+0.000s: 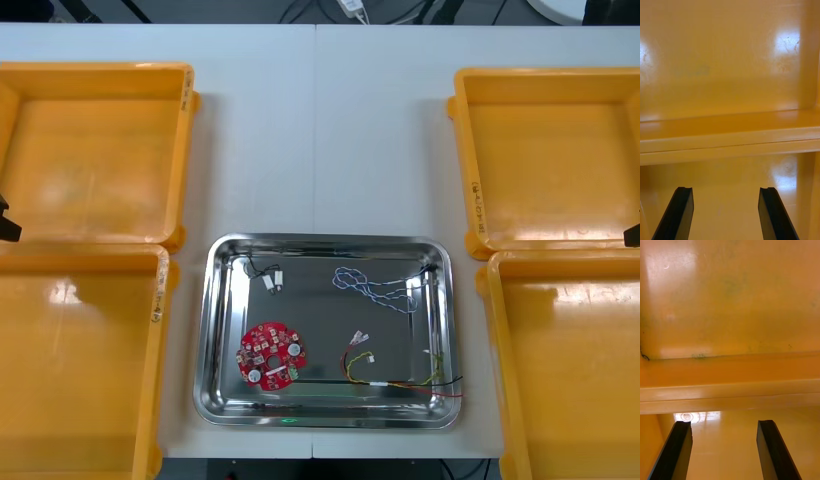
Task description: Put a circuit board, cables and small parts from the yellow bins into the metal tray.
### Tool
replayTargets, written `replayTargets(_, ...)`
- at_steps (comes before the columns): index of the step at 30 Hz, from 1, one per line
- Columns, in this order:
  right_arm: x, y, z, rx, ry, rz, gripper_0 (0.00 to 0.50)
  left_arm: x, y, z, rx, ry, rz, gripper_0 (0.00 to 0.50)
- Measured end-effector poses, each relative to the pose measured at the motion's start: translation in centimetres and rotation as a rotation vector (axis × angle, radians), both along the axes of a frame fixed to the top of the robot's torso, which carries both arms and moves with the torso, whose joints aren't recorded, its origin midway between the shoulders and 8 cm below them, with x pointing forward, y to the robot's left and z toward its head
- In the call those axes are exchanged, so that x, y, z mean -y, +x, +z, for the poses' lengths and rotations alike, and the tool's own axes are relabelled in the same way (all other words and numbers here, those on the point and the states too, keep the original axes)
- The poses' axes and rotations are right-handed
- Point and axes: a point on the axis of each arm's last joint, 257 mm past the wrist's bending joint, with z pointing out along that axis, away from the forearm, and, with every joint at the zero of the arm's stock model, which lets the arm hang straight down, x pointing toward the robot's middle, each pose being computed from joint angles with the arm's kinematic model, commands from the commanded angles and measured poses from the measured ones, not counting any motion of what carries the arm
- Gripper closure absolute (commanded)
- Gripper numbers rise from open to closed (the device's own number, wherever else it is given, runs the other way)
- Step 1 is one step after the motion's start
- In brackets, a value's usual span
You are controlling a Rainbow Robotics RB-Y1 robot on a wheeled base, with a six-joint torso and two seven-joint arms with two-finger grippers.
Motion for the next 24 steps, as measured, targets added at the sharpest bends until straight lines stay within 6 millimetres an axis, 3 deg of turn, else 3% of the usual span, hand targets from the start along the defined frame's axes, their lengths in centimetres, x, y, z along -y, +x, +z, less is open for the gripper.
replayTargets(24,0.0,0.0,0.0,0.0,0.0,0.0,0.0,1.3,0.7,-1.2,0.035,0.009,0.01,0.0)
